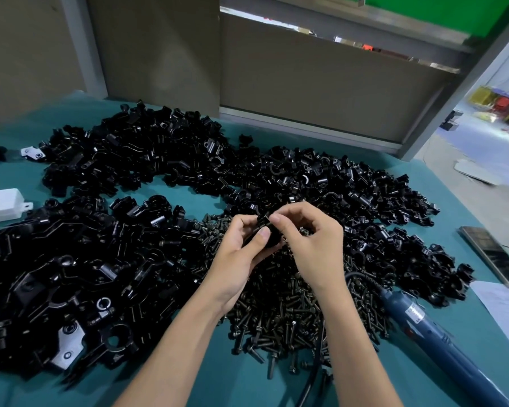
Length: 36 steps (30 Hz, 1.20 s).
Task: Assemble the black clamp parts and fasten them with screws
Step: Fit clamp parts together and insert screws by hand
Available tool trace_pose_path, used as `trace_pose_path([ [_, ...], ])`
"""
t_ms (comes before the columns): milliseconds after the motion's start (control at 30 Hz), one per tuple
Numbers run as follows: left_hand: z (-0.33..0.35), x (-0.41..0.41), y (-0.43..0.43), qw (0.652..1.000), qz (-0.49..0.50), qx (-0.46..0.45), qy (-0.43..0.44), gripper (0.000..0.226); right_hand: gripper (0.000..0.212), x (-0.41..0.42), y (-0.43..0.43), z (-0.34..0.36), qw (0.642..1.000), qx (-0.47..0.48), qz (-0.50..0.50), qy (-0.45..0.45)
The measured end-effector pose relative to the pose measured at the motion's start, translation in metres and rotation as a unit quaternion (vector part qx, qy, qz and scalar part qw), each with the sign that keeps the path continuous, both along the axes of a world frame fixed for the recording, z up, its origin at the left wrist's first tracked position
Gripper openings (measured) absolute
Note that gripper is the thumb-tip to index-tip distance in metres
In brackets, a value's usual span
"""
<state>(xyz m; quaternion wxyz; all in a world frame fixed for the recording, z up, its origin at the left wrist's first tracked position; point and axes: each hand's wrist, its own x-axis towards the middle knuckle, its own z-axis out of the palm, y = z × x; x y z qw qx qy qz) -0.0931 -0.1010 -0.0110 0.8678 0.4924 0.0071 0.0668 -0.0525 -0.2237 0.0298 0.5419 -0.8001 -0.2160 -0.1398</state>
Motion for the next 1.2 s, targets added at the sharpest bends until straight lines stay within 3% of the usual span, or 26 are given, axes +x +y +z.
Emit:
trace_pose_path([
  [200, -0.002, 0.001, 0.001, 1.000, -0.004, -0.003, 0.001, 0.021, 0.021, 0.001, -0.008, 0.001, 0.996, -0.067, 0.018, -0.047],
  [600, -0.010, 0.002, 0.003, 0.996, -0.002, 0.085, 0.014, 0.021, 0.008, 0.003, -0.007, -0.002, 0.985, -0.136, -0.017, -0.101],
  [933, -0.002, 0.003, -0.002, 0.998, 0.005, -0.051, 0.039, 0.017, 0.021, -0.001, -0.022, 0.008, 0.986, -0.086, -0.024, -0.143],
  [1067, 0.001, 0.004, 0.010, 0.985, 0.044, -0.160, 0.037, 0.035, 0.024, 0.005, -0.047, 0.014, 0.990, -0.121, -0.056, -0.037],
  [1200, 0.001, 0.005, 0.013, 0.971, 0.055, -0.233, 0.010, 0.027, 0.023, 0.011, -0.076, -0.003, 0.958, -0.211, -0.176, 0.081],
])
